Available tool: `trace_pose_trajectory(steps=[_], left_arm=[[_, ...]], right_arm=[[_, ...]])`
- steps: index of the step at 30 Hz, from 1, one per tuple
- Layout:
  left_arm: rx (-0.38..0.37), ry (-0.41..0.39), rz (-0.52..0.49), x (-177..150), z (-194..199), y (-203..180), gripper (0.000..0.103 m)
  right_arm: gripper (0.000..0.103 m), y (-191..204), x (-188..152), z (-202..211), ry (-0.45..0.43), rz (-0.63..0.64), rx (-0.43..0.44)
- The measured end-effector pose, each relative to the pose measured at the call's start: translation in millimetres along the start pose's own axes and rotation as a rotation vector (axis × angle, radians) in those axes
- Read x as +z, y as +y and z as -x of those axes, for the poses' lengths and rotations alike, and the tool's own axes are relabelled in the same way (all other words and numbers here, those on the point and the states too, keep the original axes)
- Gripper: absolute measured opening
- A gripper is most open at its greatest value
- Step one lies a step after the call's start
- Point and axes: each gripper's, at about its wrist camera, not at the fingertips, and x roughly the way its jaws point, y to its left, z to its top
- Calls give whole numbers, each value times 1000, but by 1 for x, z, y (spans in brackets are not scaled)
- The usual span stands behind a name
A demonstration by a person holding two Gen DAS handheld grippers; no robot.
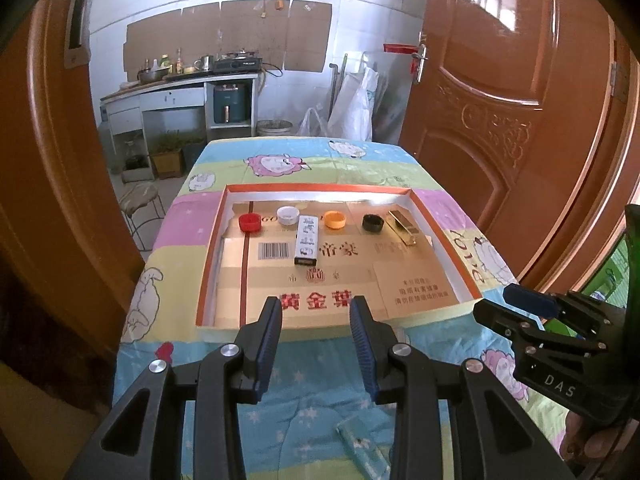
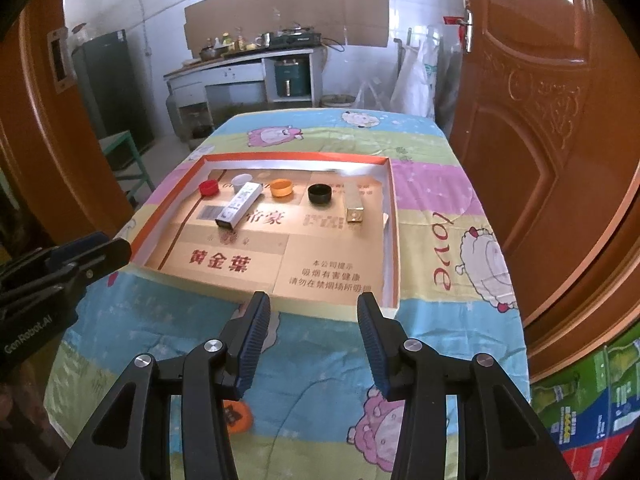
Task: Organize rigid objects
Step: 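Withdraw both tools from the tray toward the remaining objects, then grasp the teal tube with the left tool while the right tool approaches the clear tube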
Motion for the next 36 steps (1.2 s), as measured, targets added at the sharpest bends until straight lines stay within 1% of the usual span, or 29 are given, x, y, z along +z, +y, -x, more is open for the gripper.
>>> trace_pose_trajectory(steps=[11,19,26,30,36], left_arm=[[-30,12,9,-28,6,0,35],[-66,41,0,-52,5,-9,35],[-87,64,1,-68,-2,-15,35],[-86,92,17,-79,-12,-18,35],[-50,113,35,-94,-19,-22,35]], right_arm=[[47,5,-27,9,-2,12,17],[47,12,-44,11,5,19,33],[47,16,-47,7,15,22,43],[47,15,-48,5,18,18,44],[47,11,-52,4,26,8,45]])
